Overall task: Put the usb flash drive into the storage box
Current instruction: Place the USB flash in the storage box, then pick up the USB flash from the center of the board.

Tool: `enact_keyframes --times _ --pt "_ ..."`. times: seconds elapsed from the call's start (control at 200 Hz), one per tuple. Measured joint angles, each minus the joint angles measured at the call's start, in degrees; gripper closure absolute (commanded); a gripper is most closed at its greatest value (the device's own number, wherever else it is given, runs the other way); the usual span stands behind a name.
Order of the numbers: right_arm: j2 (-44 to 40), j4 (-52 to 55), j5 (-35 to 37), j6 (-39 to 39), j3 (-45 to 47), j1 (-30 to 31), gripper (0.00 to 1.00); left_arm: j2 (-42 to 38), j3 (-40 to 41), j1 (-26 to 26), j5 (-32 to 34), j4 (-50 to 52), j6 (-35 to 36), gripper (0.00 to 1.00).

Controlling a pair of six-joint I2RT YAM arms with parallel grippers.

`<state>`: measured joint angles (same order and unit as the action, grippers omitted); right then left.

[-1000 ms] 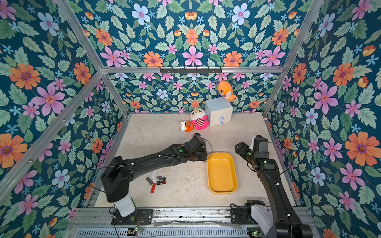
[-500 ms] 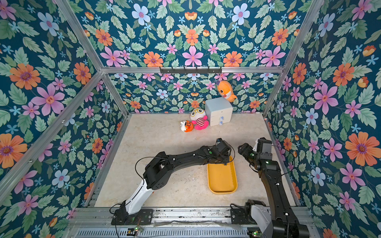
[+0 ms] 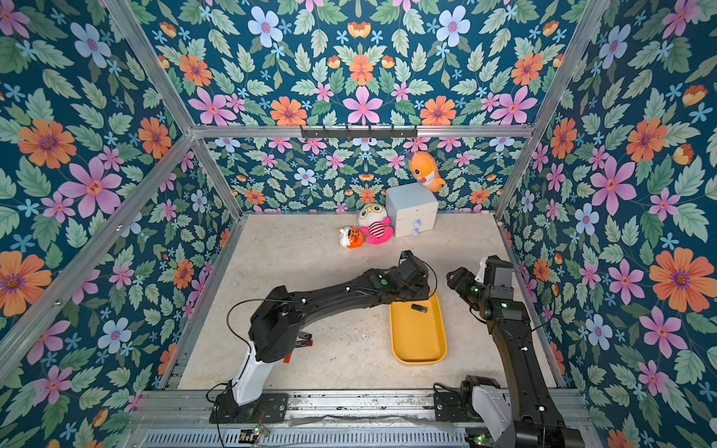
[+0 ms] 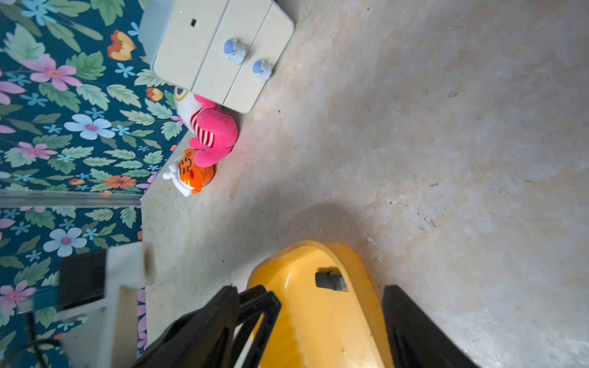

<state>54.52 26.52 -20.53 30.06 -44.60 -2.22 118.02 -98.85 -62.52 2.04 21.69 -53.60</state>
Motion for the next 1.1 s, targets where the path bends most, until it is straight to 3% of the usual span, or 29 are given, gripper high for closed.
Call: enact_keyframes --times 0.135,0.28,0.37,0.515,0.73,0.9,1.1 --pt "0.7 0.7 1.8 -0.3 -5.0 14.7 0.29 -19.1 18.5 7.9 1.4 -0.2 1.6 0.45" --pt "7.2 -1.6 7.0 -1.4 -9.4 36.0 0.31 -41.2 35.8 26.0 3.1 3.7 5.3 0.43" --pt "15.1 -4.1 9.7 -3.5 -13.3 47.9 0.33 -49.7 39.7 35.2 2.4 9.6 9.4 0.42" --pt "29.6 -6.2 13.3 -9.6 -21.3 60.7 0.34 -57.1 40.0 45.7 2.6 17.0 17.1 0.41" --pt "46.4 -6.9 14.7 -14.8 -31.0 67.3 0.37 -61.8 42.6 53.0 2.9 22.1 25.8 0.41" --pt "55.4 -6.3 16.1 -15.6 -37.8 70.9 0.38 -64.8 47.1 53.6 3.3 21.2 28.2 0.41" --pt "62.1 -6.0 16.2 -16.2 -42.7 72.4 0.46 -66.9 51.6 53.9 3.4 17.8 28.2 0.40"
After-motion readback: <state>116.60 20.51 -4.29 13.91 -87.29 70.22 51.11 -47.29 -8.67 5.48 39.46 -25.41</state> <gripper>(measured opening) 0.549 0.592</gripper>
